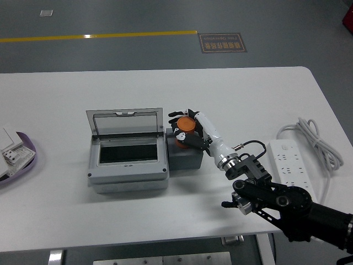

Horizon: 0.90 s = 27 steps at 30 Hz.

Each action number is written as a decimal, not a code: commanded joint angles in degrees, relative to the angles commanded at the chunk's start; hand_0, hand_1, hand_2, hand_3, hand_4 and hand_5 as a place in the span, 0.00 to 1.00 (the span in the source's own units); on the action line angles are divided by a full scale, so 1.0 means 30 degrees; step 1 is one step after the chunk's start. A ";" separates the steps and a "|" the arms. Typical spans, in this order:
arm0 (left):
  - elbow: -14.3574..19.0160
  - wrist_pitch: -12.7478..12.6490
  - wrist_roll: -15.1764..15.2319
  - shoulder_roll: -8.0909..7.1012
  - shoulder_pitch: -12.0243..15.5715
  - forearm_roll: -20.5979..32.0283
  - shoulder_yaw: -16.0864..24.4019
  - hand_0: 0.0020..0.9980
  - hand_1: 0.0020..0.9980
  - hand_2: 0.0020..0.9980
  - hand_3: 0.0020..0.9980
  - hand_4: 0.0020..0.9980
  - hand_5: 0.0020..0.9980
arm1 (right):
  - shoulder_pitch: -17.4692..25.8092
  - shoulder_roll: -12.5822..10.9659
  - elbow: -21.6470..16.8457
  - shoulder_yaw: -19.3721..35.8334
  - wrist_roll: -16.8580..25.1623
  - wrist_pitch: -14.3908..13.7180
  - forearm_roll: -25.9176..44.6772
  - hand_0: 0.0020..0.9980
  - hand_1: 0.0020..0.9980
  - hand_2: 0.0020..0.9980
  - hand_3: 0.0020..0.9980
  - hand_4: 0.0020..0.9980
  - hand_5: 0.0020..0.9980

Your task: Pick up the cylinder from the cube,place it in the box,flap close box

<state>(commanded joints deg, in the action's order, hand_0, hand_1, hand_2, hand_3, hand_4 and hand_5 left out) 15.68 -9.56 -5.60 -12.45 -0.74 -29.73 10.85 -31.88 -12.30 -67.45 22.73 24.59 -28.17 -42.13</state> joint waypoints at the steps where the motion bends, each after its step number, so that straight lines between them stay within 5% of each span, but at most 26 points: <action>1: -0.0001 -0.0001 0.0000 0.0001 0.0004 -0.0001 0.0001 0.51 0.56 0.56 0.60 0.71 0.13 | 0.0019 -0.0012 -0.0081 0.0058 0.0050 -0.0065 -0.0011 0.47 0.52 0.50 0.48 0.00 0.00; 13: -0.0029 -0.0010 -0.0062 0.0090 0.0114 -0.0069 0.0103 0.51 0.56 0.56 0.60 0.71 0.13 | 0.0518 -0.0771 -0.4143 0.1978 -0.0401 -0.2889 -0.2568 0.45 0.47 0.46 0.39 0.00 0.00; 14: -0.0033 -0.0009 -0.0068 0.0094 0.0116 -0.0081 0.0116 0.51 0.56 0.56 0.60 0.71 0.14 | 0.0513 -0.0772 -0.4587 0.2063 -0.0856 -0.2936 -0.3091 0.39 0.40 0.40 0.34 0.00 0.00; 19: -0.0042 -0.0006 -0.0095 0.0097 0.0158 -0.0114 0.0173 0.51 0.56 0.56 0.60 0.71 0.14 | 0.0296 -0.0443 -0.6427 0.2144 -0.3956 -0.2936 -0.6464 0.39 0.40 0.40 0.34 0.00 0.00; 20: -0.0042 -0.0004 -0.0109 0.0109 0.0180 -0.0124 0.0192 0.51 0.56 0.56 0.59 0.71 0.15 | 0.0177 -0.0325 -0.6560 0.2062 -0.4591 -0.2914 -0.7099 0.13 0.23 0.32 0.26 0.00 0.00; 25: -0.0026 0.0014 -0.0145 0.0216 0.0267 -0.0135 0.0236 0.51 0.56 0.56 0.59 0.71 0.15 | -0.0671 0.0264 -0.6455 0.1494 -0.8323 -0.1365 -1.0828 0.13 0.23 0.32 0.26 0.00 0.00; 26: -0.0027 0.0012 -0.0138 0.0207 0.0271 -0.0120 0.0232 0.51 0.56 0.56 0.59 0.71 0.15 | -0.0800 0.0355 -0.6424 0.1399 -0.9125 -0.0990 -1.1630 0.00 0.13 0.26 0.23 0.00 0.00; 27: -0.0032 0.0007 -0.0131 0.0192 0.0274 -0.0106 0.0233 0.51 0.56 0.56 0.59 0.71 0.15 | -0.0916 0.0420 -0.6413 0.1295 -0.9708 -0.0698 -1.2209 0.00 0.13 0.26 0.23 0.00 0.00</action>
<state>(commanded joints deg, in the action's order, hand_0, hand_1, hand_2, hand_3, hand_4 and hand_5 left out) 15.58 -9.54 -6.00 -11.87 0.09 -30.05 11.55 -34.63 -11.04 -86.69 26.61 -4.53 -30.26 -78.76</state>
